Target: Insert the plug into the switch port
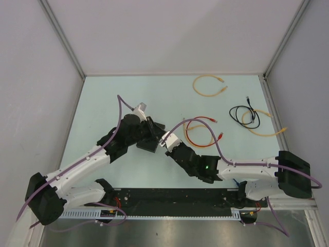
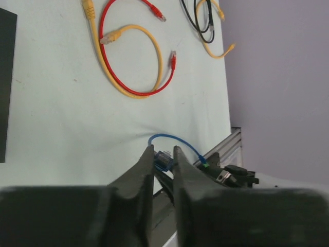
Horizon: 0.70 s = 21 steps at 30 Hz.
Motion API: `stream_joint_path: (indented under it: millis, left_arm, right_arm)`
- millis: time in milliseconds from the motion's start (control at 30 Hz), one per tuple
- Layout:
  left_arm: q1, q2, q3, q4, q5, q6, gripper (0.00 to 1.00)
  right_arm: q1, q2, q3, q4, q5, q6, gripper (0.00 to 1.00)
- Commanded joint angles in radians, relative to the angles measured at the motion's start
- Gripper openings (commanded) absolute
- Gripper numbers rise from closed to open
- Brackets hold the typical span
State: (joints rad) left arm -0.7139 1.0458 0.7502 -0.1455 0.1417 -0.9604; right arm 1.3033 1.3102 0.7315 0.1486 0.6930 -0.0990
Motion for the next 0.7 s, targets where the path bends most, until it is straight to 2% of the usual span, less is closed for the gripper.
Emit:
stream_joint_path:
  millis: [0, 67, 100, 167, 200, 233, 300, 333, 433, 467, 533, 567, 667]
  left_arm:
    - [-0.012, -0.004, 0.02, 0.006, 0.026, -0.014, 0.08]
    - [-0.01, -0.013, 0.008, 0.024, 0.015, 0.0, 0.0]
    - [-0.012, -0.024, 0.002, 0.036, 0.012, 0.009, 0.0]
    - [-0.009, -0.038, -0.015, 0.082, 0.006, 0.06, 0.0]
    - [-0.007, -0.044, -0.023, 0.101, 0.006, 0.084, 0.0]
    - [-0.006, -0.061, -0.032, 0.141, 0.012, 0.132, 0.0]
    - [0.005, -0.076, -0.074, 0.211, 0.019, 0.178, 0.0]
    - [0.011, -0.087, -0.086, 0.259, 0.042, 0.207, 0.0]
    - [0.036, -0.096, -0.141, 0.371, 0.096, 0.25, 0.0]
    - [0.042, -0.099, -0.161, 0.398, 0.14, 0.258, 0.0]
    - [0.05, -0.098, -0.187, 0.476, 0.177, 0.272, 0.0]
    - [0.05, -0.098, -0.195, 0.498, 0.209, 0.276, 0.0]
    - [0.051, -0.101, -0.218, 0.57, 0.24, 0.285, 0.0]
  right_arm:
    - [0.01, 0.008, 0.046, 0.059, 0.042, -0.022, 0.0]
    - [0.008, 0.008, 0.046, 0.051, 0.03, -0.007, 0.0]
    - [0.007, 0.001, 0.048, 0.045, 0.002, 0.002, 0.03]
    - [-0.018, -0.031, 0.051, 0.004, -0.045, 0.033, 0.16]
    - [-0.038, -0.048, 0.051, -0.013, -0.125, 0.073, 0.21]
    - [-0.079, -0.066, 0.051, -0.035, -0.179, 0.094, 0.31]
    - [-0.136, -0.132, 0.051, -0.093, -0.35, 0.16, 0.39]
    - [-0.165, -0.152, 0.051, -0.109, -0.416, 0.172, 0.48]
    - [-0.295, -0.216, 0.046, -0.142, -0.672, 0.202, 0.56]
    - [-0.365, -0.227, 0.045, -0.142, -0.807, 0.209, 0.57]
    - [-0.439, -0.25, 0.039, -0.139, -0.942, 0.226, 0.58]
    - [-0.505, -0.255, 0.036, -0.13, -1.06, 0.229, 0.58]
    - [-0.565, -0.252, 0.036, -0.092, -1.215, 0.225, 0.58]
